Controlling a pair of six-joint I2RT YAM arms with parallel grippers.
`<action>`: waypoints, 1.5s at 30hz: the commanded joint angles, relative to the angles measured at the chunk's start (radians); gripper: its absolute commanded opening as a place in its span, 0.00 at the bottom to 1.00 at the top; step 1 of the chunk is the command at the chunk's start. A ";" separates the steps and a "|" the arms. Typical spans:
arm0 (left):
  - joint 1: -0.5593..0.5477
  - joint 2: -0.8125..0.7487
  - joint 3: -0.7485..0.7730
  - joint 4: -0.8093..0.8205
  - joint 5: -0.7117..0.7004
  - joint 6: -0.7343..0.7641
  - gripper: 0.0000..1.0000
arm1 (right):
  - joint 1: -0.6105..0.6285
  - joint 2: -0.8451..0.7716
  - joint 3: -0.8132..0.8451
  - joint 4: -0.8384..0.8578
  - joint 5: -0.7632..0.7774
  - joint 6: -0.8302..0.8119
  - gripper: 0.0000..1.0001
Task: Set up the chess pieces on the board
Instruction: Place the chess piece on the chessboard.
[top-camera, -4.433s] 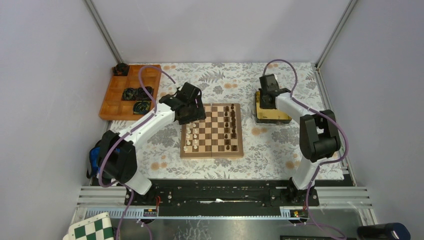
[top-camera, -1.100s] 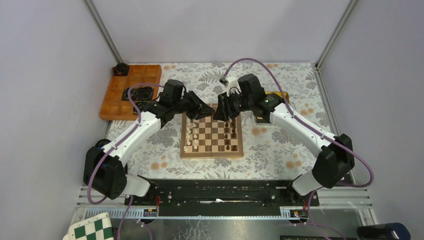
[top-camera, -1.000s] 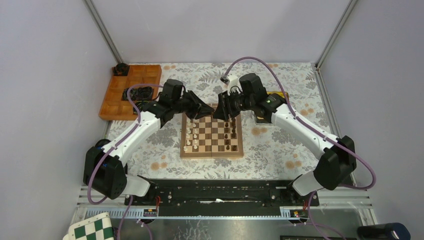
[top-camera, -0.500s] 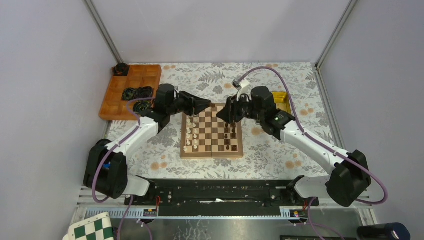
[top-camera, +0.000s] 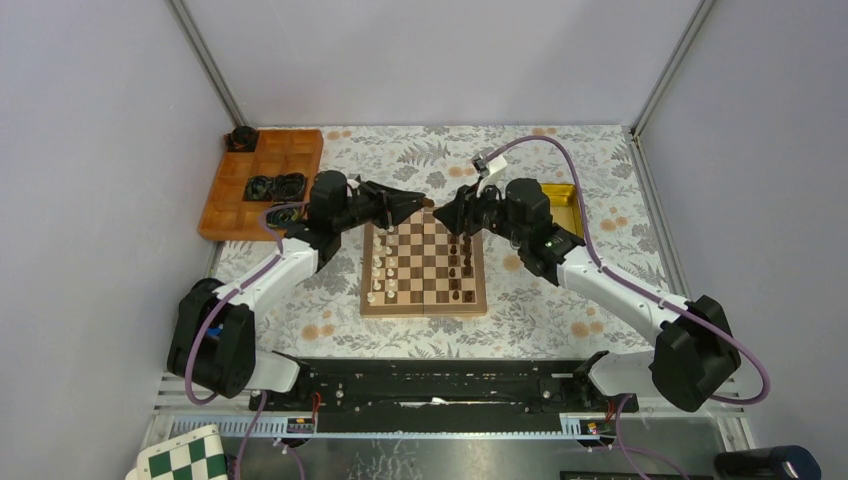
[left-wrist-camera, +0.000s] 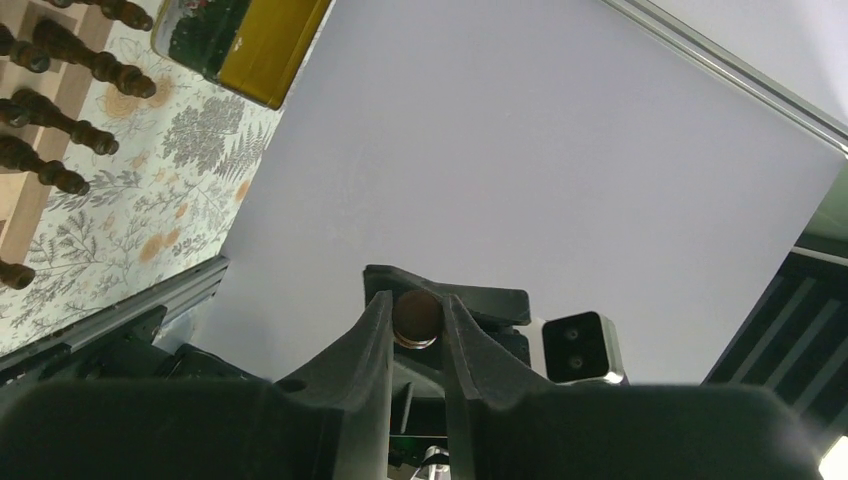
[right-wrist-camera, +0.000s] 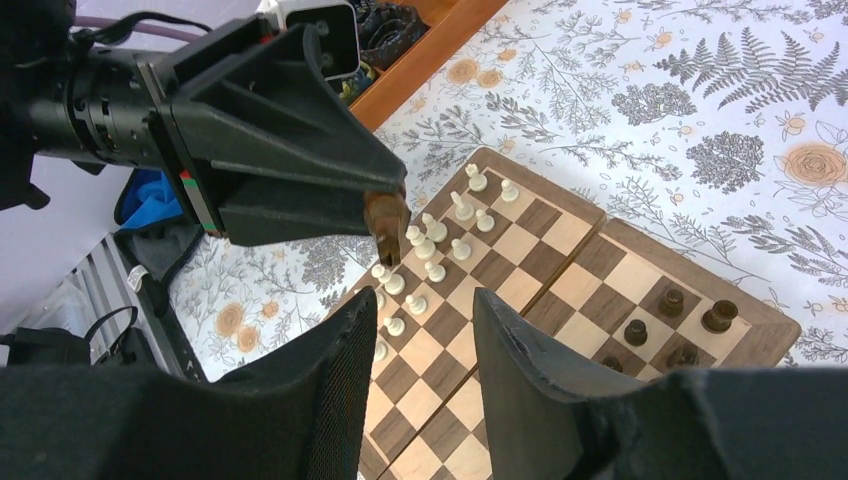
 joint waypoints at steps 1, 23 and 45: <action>0.005 -0.026 -0.023 0.059 0.027 -0.026 0.00 | 0.008 0.018 0.056 0.080 0.006 0.002 0.46; 0.003 0.000 -0.039 0.078 0.033 -0.025 0.00 | 0.010 0.078 0.116 0.091 -0.059 0.032 0.38; -0.009 -0.001 -0.029 0.070 0.020 -0.025 0.00 | 0.014 0.096 0.132 0.069 -0.082 0.048 0.24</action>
